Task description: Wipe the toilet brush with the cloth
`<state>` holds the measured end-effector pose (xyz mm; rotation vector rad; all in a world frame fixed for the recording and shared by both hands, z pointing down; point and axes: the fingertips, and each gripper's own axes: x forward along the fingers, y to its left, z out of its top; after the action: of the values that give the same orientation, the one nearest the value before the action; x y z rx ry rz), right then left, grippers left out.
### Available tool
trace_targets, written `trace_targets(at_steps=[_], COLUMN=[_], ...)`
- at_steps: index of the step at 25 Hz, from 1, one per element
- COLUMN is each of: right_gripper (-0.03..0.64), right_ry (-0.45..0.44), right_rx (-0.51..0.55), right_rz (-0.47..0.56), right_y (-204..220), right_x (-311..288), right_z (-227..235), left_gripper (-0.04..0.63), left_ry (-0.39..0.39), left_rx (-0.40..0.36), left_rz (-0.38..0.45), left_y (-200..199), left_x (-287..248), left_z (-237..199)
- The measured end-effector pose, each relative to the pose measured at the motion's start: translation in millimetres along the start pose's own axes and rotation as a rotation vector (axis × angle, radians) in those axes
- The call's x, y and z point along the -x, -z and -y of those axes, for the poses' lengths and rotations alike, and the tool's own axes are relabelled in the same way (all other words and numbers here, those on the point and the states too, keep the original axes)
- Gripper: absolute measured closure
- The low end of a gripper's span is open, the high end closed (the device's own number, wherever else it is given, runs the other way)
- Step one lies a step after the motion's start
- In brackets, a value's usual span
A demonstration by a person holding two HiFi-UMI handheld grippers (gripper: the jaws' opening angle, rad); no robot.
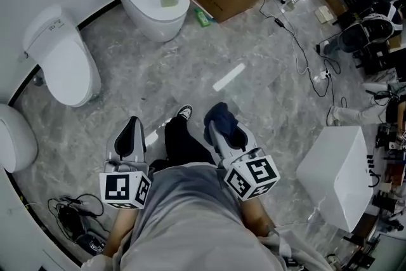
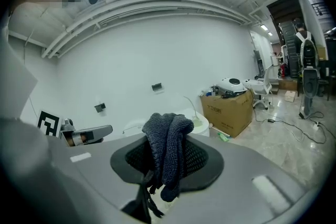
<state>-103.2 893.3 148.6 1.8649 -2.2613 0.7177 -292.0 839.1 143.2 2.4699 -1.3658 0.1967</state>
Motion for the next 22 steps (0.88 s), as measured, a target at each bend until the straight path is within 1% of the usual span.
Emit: trace_targets(at_steps=[5,8,11,17,22], right_gripper=[0.503,0.512,0.515,0.517,0.517], right_ry=[-0.017,-0.032,-0.039,-0.010,0.004], right_rx=[-0.017,-0.017,-0.019,-0.047,-0.081], right_rz=[-0.025,-0.075,-0.098,-0.104,-0.077], right_y=[-26,-34,-47,-80,-102], right_x=[-46,-74,-98,-133,-160], right_z=[35,57,82,149,190], left_gripper=[0.595,0.595,0.595,0.595,0.595], left_ry=[0.003,0.023,0.045,0.081,0.081], left_rx=[-0.014,-0.033,-0.060,-0.111,-0.134], left_rz=[-0.023,-0.041,-0.050,-0.072,-0.089], left_y=[-20,-30,-42,-70,-86], left_x=[-65,-111,-154,-226,-275], left_z=[-2,4,16,42,44])
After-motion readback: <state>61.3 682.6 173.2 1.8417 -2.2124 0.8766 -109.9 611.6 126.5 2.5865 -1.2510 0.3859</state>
